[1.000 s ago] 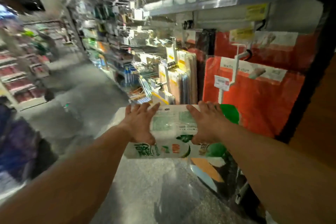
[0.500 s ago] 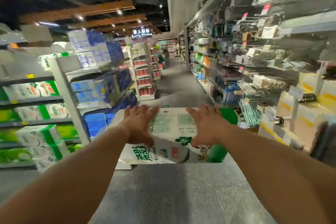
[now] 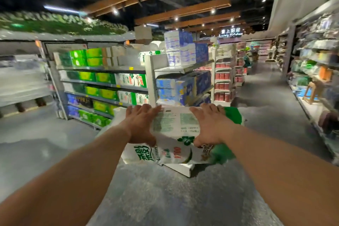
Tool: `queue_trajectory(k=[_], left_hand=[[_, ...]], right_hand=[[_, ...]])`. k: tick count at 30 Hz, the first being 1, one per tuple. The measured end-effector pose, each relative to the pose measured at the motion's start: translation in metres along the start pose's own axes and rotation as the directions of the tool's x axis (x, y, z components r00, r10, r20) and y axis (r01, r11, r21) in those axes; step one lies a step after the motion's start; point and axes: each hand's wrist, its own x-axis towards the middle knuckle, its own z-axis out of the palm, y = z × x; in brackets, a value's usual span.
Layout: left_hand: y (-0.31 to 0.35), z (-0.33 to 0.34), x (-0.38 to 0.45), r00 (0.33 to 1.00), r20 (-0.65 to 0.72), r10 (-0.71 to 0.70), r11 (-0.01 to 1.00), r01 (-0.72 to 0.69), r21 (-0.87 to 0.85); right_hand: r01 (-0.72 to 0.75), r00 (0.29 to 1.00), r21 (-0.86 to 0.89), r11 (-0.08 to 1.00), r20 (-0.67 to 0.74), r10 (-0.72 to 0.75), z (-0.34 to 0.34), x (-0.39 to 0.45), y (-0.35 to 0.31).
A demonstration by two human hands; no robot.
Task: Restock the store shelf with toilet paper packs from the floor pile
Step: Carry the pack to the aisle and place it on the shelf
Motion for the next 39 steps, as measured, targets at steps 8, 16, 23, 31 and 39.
queue_trajectory(k=[8,16,23,31,39], left_hand=[[-0.13,0.02,0.043,0.994,-0.023,-0.103,0.995,0.103,-0.003],[-0.264,0.031,0.1,0.987,-0.052,-0.151,0.986,0.154,0.065],[-0.363,0.052,0.155,0.971,-0.043,-0.237,0.966,0.24,0.092],[-0.491,0.064,0.255,0.942,-0.076,-0.328,0.932,0.336,0.138],[-0.617,0.094,0.355,0.942,-0.084,-0.325,0.935,0.334,0.122]], right_hand=[[0.128,0.991,0.02,0.992,-0.037,-0.128,0.011,0.144,-0.06],[0.211,0.973,0.058,0.976,-0.106,-0.204,0.019,0.288,-0.119],[0.291,0.952,0.074,0.954,-0.127,-0.28,0.043,0.429,-0.158],[0.384,0.913,0.045,0.922,-0.17,-0.372,0.045,0.617,-0.191],[0.377,0.911,-0.029,0.926,-0.168,-0.377,0.055,0.78,-0.221]])
